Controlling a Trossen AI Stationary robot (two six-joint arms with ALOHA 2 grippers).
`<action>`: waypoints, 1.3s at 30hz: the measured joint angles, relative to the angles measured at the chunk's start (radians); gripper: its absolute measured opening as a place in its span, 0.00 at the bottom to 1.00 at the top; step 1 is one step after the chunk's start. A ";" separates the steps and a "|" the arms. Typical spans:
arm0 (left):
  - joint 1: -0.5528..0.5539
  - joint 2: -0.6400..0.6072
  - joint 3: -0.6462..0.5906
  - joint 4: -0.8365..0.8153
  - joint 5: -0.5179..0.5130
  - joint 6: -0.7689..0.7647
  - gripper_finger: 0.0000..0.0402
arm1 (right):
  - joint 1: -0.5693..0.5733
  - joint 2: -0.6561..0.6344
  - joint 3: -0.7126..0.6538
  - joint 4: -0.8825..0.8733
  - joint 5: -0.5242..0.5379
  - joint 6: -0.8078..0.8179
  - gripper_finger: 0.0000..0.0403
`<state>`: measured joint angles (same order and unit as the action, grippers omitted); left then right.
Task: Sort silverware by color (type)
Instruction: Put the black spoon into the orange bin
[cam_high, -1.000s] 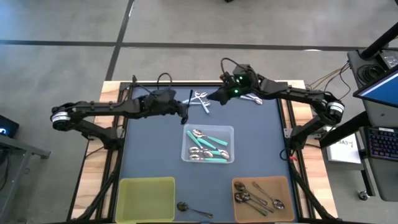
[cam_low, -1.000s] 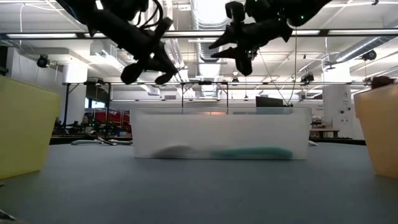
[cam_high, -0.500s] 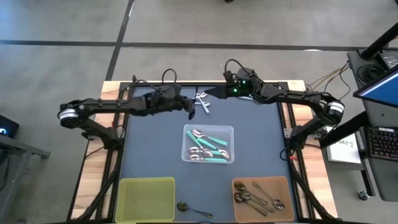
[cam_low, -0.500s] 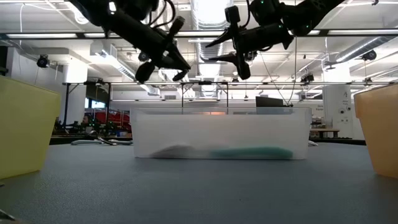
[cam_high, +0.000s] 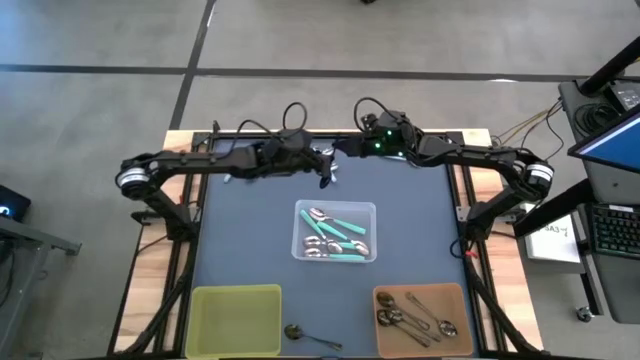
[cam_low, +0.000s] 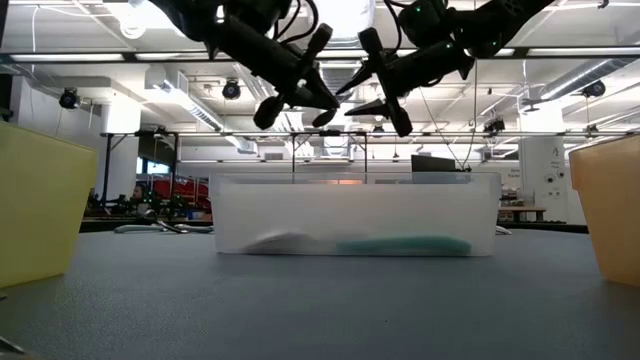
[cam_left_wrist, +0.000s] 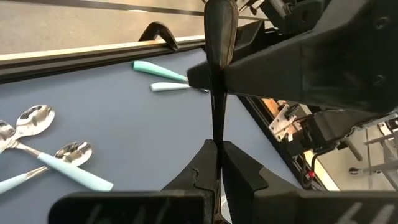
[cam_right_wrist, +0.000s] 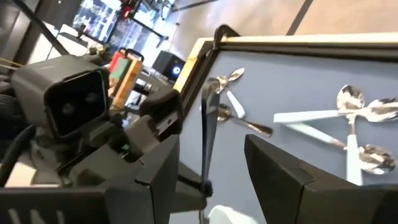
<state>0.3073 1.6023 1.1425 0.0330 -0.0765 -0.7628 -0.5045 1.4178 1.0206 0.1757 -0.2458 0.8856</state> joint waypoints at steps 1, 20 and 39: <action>0.000 0.004 0.004 0.000 0.000 0.001 0.00 | 0.000 0.000 0.000 0.000 0.012 -0.010 0.43; 0.000 0.011 0.008 0.055 0.013 0.014 0.00 | 0.000 -0.002 0.000 -0.005 0.033 -0.033 0.10; 0.000 -0.031 0.007 -0.055 0.200 0.188 0.18 | 0.027 -0.153 0.000 -0.343 -0.283 -0.074 0.02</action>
<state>0.3073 1.5711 1.1496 -0.0219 0.1232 -0.5752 -0.4774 1.2648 1.0206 -0.1673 -0.5284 0.8114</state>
